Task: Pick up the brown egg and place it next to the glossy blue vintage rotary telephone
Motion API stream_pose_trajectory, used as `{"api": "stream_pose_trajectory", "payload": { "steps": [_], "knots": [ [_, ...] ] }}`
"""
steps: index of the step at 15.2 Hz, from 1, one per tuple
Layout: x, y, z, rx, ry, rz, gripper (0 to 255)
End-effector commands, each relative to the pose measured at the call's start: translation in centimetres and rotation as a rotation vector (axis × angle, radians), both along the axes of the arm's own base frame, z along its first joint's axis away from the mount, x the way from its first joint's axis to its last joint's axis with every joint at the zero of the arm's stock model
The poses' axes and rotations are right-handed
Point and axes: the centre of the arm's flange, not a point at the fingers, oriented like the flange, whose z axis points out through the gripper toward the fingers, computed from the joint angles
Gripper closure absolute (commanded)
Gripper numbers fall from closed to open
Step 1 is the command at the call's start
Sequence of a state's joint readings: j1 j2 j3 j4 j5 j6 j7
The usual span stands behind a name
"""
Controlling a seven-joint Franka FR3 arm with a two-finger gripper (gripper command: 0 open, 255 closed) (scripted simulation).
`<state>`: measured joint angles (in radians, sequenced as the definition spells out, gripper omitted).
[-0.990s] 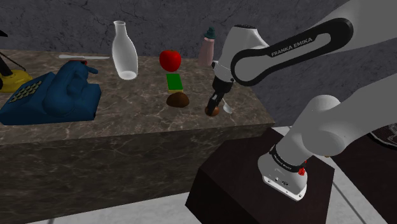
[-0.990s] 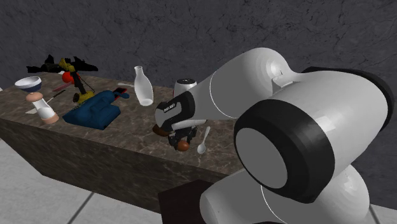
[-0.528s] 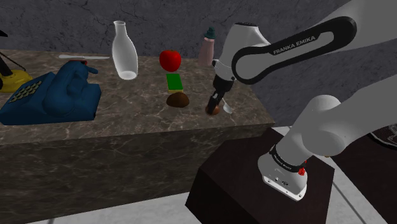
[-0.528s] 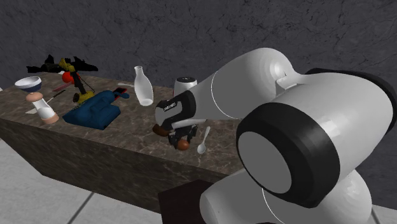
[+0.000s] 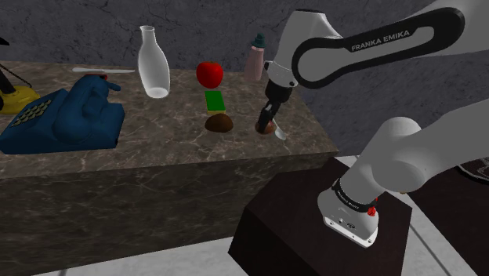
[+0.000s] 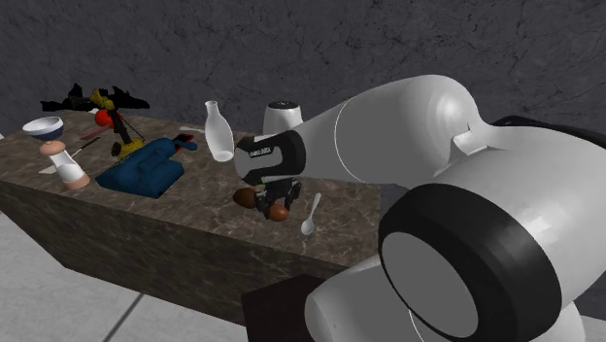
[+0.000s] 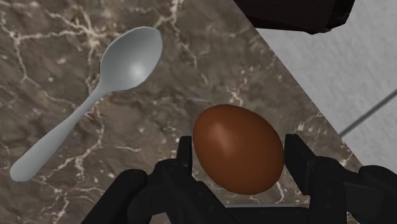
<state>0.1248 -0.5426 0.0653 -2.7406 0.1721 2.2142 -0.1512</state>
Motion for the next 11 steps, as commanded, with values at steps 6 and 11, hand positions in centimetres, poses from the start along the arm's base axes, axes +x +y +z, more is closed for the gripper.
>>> {"api": "stream_pose_trajectory", "payload": {
  "steps": [6,11],
  "knots": [
    [0.0,0.0,3.7,0.0,0.001,0.0,255],
    [0.0,0.0,6.4,0.0,0.001,0.0,255]
  ]
}}
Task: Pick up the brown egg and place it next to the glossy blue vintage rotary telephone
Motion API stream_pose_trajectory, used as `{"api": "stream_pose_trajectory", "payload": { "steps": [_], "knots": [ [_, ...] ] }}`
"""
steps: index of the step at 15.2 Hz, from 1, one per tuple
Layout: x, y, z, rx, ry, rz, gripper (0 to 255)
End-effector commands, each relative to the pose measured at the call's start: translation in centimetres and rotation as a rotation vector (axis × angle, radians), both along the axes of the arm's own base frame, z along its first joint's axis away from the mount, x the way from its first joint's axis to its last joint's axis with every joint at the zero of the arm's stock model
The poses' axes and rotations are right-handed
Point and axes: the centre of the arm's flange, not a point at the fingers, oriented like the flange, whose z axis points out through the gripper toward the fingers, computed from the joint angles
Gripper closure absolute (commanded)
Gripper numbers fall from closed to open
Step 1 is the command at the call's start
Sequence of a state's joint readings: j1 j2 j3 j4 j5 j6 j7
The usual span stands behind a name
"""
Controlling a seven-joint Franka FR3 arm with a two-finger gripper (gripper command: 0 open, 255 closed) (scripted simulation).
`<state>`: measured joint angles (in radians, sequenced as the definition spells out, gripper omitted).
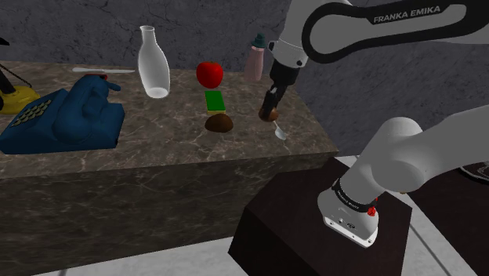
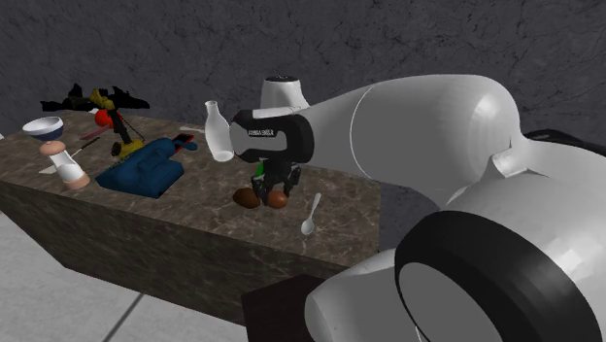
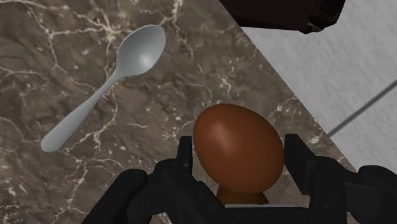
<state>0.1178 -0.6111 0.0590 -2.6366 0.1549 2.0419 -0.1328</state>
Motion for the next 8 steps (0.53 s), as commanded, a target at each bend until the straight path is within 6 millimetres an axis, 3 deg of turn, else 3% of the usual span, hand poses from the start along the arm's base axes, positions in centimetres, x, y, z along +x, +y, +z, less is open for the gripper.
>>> {"api": "stream_pose_trajectory", "payload": {
  "steps": [1,8],
  "knots": [
    [-0.1,0.0,1.2,0.0,0.0,0.0,255],
    [-0.1,0.0,4.9,0.0,0.0,0.0,255]
  ]
}}
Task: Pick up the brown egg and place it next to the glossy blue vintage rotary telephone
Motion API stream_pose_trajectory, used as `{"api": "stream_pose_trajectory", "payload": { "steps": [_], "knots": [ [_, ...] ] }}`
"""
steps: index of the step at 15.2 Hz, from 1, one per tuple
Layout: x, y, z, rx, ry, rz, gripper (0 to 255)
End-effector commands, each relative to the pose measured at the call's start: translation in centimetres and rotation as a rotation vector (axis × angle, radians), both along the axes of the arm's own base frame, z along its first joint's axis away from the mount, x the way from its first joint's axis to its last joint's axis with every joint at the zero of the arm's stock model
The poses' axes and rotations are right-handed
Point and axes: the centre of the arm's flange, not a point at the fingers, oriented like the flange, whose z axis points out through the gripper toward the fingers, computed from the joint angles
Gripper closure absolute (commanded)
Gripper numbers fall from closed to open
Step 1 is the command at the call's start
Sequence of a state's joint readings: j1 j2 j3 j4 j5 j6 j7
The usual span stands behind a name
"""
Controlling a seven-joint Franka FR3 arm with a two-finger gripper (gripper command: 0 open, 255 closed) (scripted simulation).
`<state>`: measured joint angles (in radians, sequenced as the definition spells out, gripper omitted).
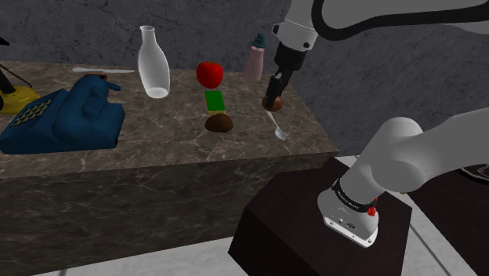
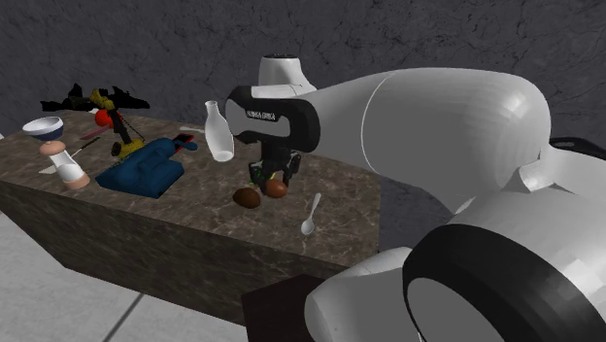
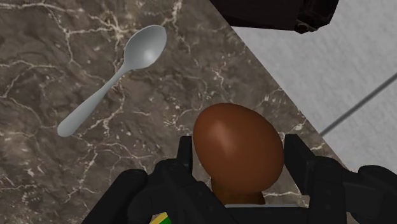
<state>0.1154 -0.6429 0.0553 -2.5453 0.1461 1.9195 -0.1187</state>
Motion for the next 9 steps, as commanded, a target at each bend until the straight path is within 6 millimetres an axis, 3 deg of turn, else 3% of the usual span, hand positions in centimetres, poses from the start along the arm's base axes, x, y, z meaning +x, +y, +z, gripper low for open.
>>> {"api": "stream_pose_trajectory", "payload": {
  "steps": [1,9],
  "knots": [
    [0.0,0.0,1.0,0.0,0.0,0.0,255],
    [0.0,0.0,5.2,0.0,0.0,0.0,255]
  ]
}}
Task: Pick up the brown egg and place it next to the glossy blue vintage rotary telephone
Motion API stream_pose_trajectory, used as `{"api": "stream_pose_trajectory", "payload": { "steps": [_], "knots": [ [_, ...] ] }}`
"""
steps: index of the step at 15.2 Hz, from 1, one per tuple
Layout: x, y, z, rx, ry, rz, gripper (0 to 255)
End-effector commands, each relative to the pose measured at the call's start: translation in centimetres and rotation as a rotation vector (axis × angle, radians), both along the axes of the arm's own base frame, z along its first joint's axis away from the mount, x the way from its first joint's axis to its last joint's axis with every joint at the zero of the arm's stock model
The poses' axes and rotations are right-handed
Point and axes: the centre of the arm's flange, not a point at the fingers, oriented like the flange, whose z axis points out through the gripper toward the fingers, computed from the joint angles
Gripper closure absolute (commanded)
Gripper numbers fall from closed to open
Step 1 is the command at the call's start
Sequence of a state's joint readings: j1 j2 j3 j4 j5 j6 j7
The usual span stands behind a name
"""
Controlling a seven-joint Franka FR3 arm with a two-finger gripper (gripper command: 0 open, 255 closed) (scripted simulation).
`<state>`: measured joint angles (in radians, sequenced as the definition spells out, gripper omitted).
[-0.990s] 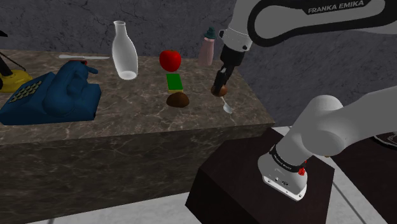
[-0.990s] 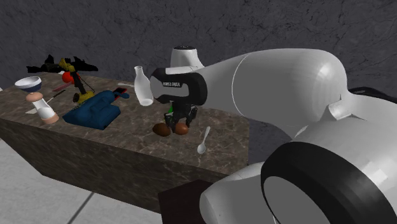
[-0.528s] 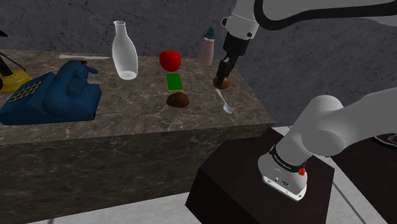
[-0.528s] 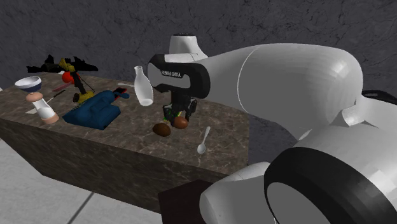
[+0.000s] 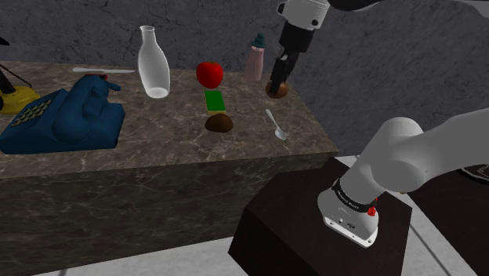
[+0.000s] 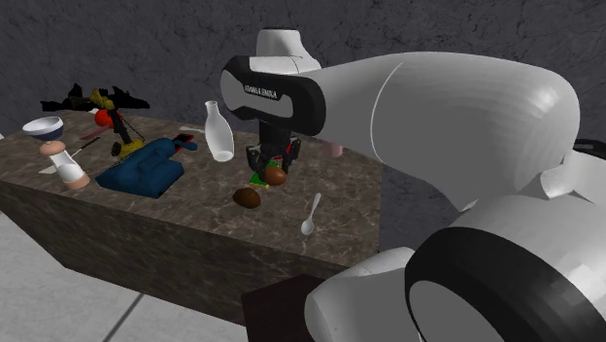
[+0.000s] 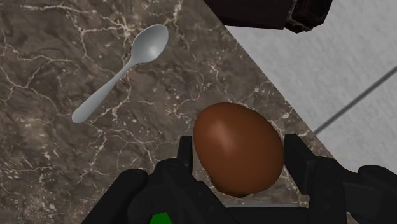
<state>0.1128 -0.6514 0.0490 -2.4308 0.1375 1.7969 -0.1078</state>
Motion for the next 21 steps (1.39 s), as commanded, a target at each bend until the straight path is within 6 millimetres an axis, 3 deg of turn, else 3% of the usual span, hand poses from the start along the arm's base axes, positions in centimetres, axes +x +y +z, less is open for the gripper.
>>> {"api": "stream_pose_trajectory", "payload": {
  "steps": [1,4,21],
  "knots": [
    [0.0,0.0,1.0,0.0,0.0,0.0,255],
    [0.0,0.0,2.4,0.0,0.0,0.0,255],
    [18.3,13.0,2.4,0.0,0.0,0.0,255]
  ]
}}
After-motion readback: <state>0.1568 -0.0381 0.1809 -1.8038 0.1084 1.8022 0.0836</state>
